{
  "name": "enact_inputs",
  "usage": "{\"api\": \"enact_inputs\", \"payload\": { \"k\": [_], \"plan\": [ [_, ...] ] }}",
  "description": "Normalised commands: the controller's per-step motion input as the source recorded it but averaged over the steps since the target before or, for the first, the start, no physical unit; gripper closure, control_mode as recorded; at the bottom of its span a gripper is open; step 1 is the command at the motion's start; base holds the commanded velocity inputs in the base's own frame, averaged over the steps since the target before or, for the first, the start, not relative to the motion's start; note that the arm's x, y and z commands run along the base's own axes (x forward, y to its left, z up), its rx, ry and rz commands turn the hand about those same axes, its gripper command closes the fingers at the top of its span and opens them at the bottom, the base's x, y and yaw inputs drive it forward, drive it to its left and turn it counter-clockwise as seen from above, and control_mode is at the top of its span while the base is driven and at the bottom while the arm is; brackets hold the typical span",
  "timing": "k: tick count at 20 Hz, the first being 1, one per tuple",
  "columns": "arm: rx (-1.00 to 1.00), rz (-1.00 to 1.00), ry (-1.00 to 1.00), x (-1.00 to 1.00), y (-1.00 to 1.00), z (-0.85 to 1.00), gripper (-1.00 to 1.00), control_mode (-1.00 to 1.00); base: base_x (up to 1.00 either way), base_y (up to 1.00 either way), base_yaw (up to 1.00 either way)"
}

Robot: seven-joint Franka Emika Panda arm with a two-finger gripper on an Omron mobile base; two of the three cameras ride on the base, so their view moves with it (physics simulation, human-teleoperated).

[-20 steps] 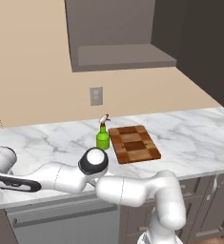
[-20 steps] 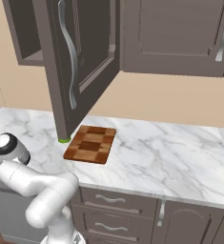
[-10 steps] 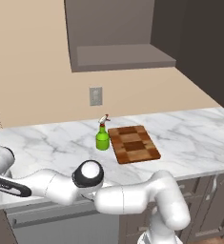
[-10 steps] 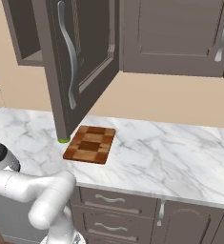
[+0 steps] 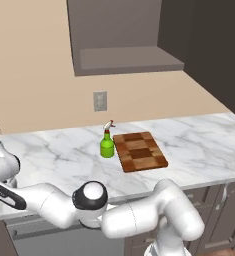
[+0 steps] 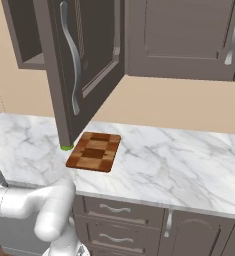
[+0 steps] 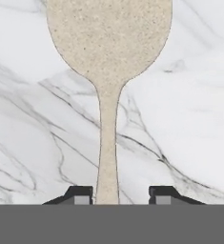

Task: Grab the spray bottle from the cabinet, then place it next to the cutting board for sanitizing. Then grab the dish brush from the countertop next to the sink and place it next to the cutting board.

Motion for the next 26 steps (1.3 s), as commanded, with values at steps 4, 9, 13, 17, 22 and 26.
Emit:
{"api": "enact_inputs", "payload": {
  "k": [4, 9, 13, 17, 22, 26],
  "plan": [
    [-0.19, 0.0, 0.23, -0.04, 0.02, -0.54, 1.0, -1.0, 0.0, 0.0, 0.0],
    [-0.09, -0.06, 0.11, -0.51, -0.07, -0.04, 1.0, -1.0, 0.0, 0.0, 0.0],
    [-0.06, -0.09, 0.01, -0.8, -0.12, 0.16, 1.0, -1.0, 0.0, 0.0, 0.0],
    [0.0, -0.12, -0.14, -0.91, -0.17, 0.73, 1.0, -1.0, 0.0, 0.0, 0.0],
    [0.0, -0.14, -0.09, -0.67, -0.69, 0.52, 1.0, -1.0, 0.0, 0.0, 0.0],
    [0.0, -0.06, 0.0, -0.16, -1.0, -0.09, 1.0, -1.0, 0.0, 0.0, 0.0]
  ]
}}
